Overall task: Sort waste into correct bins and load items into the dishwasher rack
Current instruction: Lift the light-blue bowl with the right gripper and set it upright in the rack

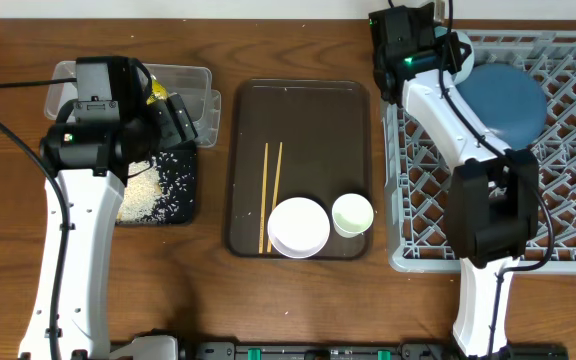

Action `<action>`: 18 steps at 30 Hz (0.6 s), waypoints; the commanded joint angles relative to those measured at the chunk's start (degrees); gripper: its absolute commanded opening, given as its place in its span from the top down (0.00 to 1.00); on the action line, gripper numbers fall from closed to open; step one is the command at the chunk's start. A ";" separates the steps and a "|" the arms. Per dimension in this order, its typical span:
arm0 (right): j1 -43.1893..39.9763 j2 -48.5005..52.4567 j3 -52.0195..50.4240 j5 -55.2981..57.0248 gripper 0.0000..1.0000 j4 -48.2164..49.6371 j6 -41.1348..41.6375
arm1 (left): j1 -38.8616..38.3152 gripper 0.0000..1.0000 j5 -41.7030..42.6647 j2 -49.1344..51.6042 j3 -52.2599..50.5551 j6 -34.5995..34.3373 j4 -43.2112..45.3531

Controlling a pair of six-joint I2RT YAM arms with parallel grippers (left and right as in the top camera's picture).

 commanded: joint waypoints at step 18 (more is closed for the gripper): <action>4.55 4.33 -0.09 -1.31 0.90 -0.17 -1.36 | 0.20 0.13 -0.33 0.44 -0.04 0.15 -0.11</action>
